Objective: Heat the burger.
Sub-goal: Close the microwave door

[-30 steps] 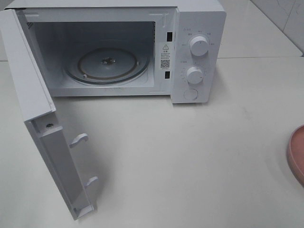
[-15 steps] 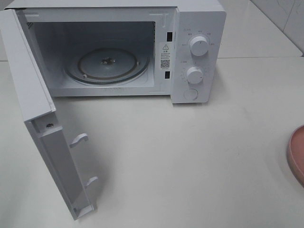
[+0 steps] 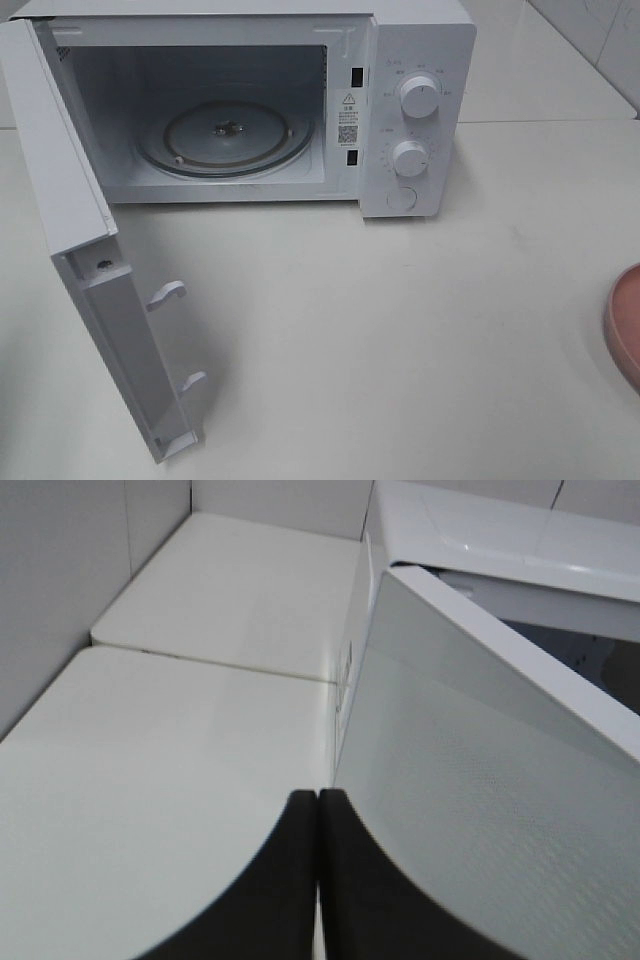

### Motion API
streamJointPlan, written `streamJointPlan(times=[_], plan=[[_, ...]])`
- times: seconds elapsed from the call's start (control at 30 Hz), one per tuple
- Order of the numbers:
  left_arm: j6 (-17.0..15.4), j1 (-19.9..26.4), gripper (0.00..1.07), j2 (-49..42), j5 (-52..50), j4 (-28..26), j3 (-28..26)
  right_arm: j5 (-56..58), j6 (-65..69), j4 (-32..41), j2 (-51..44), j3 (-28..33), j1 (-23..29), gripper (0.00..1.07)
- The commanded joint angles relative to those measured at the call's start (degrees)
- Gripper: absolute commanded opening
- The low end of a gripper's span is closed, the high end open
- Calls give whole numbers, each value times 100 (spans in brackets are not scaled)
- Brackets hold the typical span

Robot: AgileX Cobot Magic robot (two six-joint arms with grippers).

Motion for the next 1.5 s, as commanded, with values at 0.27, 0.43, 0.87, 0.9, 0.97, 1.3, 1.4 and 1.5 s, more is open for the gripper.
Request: streamJointPlan(times=[0.27,0.43,0.87,0.9,0.97,1.3,1.4,1.5], plan=[[172,17,0,951,-2681,6,785,-23,-34,6,-143,17,-46,72],[-74,17,0,1627,-3392,584,957,-23,-34,6,-143,17,-46,72],[-1896,17,0,3466,-5518,3117,940,-23,-34,6,-143,17,-46,72],[-1896,17,0,3466,-5518,3117,940,-23,-34,6,-143,17,-46,72],[-1896,17,0,3873,-6028,3340,940,-23,-34,6,-143,17,-46,72],[-2590,17,0,5002,-6921,4647,642,-23,-34,6,-143,17,-46,72],[-2716,17,0,5208,-6944,5025,447,-23,-34,6,-143,17,-46,72],[-2796,-132,0,5380,-6933,5025,298,-23,-34,6,-143,17,-46,72]])
